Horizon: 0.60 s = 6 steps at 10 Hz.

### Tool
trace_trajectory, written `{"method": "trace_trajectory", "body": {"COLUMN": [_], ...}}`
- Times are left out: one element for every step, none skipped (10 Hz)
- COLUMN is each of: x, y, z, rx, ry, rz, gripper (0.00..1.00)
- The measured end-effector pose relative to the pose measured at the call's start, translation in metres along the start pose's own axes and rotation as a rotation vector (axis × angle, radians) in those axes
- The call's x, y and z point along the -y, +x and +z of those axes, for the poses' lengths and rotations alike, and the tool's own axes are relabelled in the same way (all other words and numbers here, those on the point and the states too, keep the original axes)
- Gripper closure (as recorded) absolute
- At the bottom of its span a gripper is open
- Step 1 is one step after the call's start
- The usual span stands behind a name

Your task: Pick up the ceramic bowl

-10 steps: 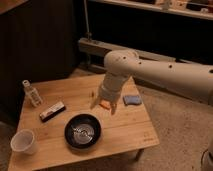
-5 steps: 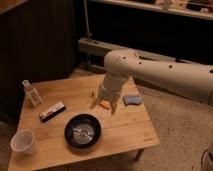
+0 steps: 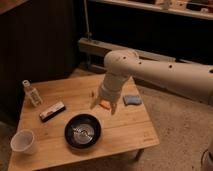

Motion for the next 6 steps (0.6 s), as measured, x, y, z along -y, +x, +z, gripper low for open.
{"method": "trace_trajectory", "body": {"x": [0.000,0.000,0.001,0.005,0.009,0.018], "y": [0.000,0.000,-0.003,-0.010,-0.019,-0.030], "z": [0.000,0.000,0.000,0.000,-0.003,-0.006], "rx": [0.000,0.001,0.008,0.022,0.039,0.064], "ry": [0.000,-0.004,-0.023,-0.060,-0.113,-0.177], "rz": [0.000,0.001,-0.012,-0.057,-0.130,-0.261], "gripper": [0.35,0.35,0.35,0.35,0.35,0.35]}}
